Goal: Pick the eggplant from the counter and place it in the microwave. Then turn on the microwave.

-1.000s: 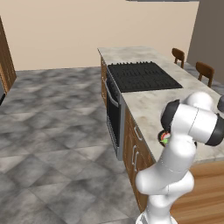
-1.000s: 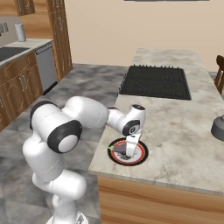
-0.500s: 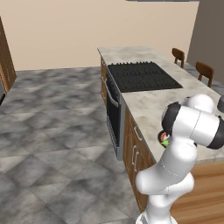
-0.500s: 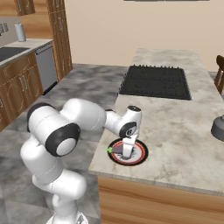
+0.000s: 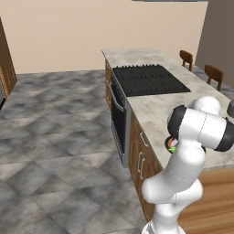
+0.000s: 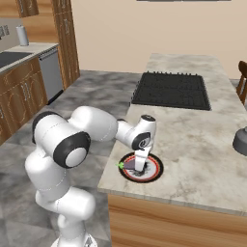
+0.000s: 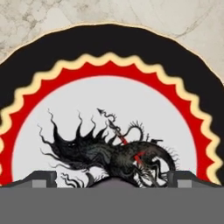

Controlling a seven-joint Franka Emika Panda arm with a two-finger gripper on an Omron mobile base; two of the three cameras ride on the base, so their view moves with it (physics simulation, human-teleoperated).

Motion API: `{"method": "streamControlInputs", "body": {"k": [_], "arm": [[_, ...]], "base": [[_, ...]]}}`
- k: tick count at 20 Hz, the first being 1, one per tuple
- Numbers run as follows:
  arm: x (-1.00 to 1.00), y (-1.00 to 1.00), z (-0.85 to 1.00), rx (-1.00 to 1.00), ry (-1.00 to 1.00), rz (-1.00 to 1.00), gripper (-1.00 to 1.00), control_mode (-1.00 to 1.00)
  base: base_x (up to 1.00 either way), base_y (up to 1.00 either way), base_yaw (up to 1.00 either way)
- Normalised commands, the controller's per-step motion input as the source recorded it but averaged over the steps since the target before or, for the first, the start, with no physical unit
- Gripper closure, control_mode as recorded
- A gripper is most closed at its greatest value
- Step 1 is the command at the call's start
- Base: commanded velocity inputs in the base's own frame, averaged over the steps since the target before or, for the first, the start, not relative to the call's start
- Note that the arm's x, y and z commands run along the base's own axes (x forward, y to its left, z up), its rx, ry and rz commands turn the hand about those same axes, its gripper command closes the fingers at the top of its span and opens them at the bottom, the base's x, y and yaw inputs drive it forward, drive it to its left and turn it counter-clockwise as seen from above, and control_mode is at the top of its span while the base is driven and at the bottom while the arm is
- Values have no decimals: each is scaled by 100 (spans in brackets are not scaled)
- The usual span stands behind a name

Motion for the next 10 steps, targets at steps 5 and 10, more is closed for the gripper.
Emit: {"method": "streamControlInputs", "body": {"k": [5,10], "arm": [[-26,3,0,0,0,0,-100,-100],[-13,14,0,0,0,0,-100,-100]], "base": [[0,0,0],[0,0,0]]}}
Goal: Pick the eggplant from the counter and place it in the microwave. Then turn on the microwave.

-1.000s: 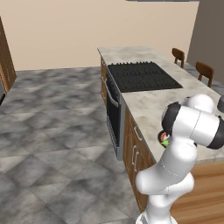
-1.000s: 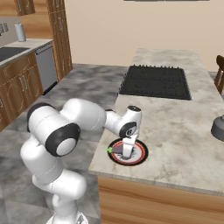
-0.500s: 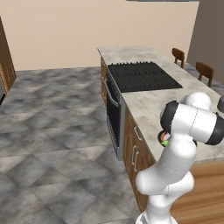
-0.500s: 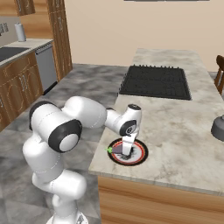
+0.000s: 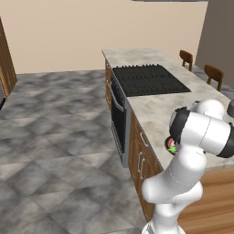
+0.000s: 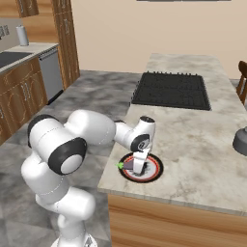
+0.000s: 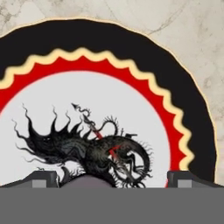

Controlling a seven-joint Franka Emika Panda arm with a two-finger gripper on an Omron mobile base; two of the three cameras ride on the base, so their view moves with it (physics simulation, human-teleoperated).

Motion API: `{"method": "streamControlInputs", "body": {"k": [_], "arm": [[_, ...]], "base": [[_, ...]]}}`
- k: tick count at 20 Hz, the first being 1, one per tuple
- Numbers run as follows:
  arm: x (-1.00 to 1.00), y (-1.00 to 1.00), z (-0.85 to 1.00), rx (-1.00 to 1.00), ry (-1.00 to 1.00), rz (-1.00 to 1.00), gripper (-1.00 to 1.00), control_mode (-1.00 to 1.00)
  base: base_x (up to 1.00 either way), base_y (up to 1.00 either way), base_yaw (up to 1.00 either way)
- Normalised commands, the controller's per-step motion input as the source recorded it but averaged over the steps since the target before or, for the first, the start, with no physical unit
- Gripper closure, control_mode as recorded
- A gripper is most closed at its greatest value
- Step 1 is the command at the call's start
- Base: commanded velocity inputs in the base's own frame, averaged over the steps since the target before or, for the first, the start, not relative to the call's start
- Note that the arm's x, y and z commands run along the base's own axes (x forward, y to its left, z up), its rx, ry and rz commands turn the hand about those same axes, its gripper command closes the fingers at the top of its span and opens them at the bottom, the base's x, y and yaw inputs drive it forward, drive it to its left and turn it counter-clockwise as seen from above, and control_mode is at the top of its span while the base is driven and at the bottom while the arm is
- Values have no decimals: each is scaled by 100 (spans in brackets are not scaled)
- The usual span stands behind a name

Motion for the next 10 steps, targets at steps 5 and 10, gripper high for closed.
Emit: {"method": "streamControlInputs", "body": {"k": [5,10], "arm": [[0,6,0,0,-1,0,-100,-100],[0,0,5,0,-2,0,-100,-100]], "base": [[0,0,0],[0,0,0]]}}
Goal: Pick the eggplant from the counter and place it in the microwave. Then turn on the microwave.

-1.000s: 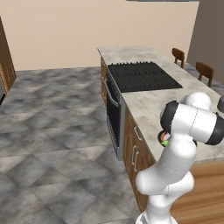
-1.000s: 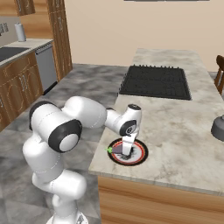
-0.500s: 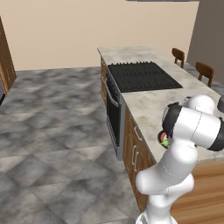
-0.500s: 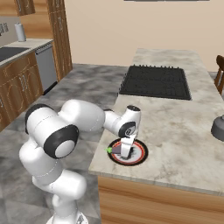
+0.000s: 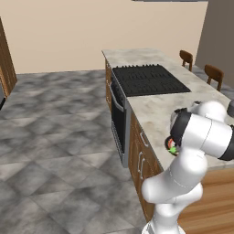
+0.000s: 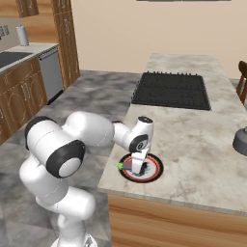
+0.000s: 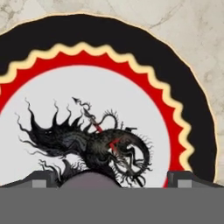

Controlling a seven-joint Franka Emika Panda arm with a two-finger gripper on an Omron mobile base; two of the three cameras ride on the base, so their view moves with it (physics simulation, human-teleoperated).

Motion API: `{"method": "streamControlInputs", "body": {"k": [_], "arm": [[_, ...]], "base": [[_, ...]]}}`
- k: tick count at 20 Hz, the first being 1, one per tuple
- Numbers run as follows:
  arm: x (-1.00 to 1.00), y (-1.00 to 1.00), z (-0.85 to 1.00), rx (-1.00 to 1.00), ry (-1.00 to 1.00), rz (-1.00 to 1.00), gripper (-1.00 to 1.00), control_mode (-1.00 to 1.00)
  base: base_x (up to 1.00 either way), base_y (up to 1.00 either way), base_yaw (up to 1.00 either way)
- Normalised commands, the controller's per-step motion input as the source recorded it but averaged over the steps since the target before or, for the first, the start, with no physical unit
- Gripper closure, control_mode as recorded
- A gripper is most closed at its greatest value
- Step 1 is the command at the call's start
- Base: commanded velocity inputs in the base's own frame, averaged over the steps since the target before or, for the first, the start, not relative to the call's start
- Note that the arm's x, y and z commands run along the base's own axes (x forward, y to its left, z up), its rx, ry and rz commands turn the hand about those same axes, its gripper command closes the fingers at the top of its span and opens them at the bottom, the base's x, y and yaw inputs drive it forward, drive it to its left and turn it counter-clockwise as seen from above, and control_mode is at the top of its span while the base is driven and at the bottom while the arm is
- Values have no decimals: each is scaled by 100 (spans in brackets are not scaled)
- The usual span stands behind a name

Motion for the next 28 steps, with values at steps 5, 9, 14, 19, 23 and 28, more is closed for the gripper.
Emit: {"method": "streamControlInputs", "body": {"k": [5,9,14,19,23,28], "arm": [[0,0,22,0,-5,0,-100,-100],[-8,4,12,0,-2,0,-100,-100],[-28,23,0,0,-1,6,-100,-100],[-11,18,2,0,-3,6,-100,-100],[0,3,1,0,-8,1,-100,-100],[0,1,0,0,-7,0,-100,-100]], "base": [[0,0,0],[0,0,0],[0,0,0],[0,0,0],[0,0,0],[0,0,0]]}}
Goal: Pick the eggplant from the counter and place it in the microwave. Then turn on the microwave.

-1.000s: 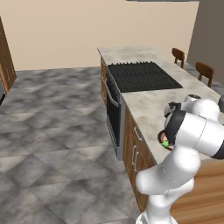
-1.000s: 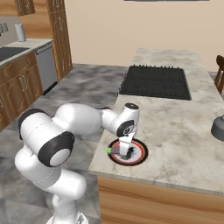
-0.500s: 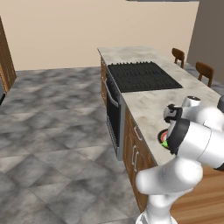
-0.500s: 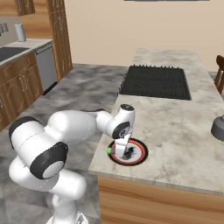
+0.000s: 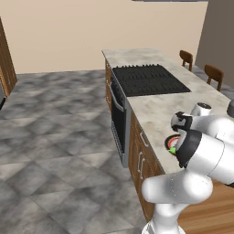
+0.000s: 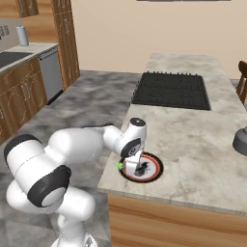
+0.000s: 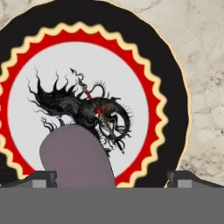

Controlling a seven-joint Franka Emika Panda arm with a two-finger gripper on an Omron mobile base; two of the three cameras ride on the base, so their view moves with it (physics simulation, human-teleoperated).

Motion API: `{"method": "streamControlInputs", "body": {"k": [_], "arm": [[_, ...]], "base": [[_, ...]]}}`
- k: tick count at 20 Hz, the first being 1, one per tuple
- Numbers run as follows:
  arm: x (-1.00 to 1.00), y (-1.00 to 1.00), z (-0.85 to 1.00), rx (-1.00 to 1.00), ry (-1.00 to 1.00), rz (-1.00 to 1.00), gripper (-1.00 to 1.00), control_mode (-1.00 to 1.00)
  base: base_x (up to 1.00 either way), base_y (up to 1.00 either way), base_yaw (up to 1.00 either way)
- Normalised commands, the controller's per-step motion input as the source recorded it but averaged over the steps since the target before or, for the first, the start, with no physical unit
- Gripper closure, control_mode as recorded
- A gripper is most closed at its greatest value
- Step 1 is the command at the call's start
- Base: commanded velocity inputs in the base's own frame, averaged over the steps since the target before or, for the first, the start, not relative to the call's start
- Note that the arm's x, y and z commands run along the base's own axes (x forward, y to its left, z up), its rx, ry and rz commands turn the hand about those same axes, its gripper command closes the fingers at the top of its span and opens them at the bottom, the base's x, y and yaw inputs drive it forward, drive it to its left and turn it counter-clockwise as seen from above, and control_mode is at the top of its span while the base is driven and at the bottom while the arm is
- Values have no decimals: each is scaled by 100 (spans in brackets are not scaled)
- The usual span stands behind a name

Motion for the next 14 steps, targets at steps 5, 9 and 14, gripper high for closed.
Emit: {"method": "streamControlInputs", "body": {"k": [5,9,14], "arm": [[8,3,0,0,-4,0,-100,-100],[20,3,-3,0,-2,0,-100,-100],[20,0,-12,0,-1,0,-100,-100]], "base": [[0,0,0],[0,0,0],[0,0,0]]}}
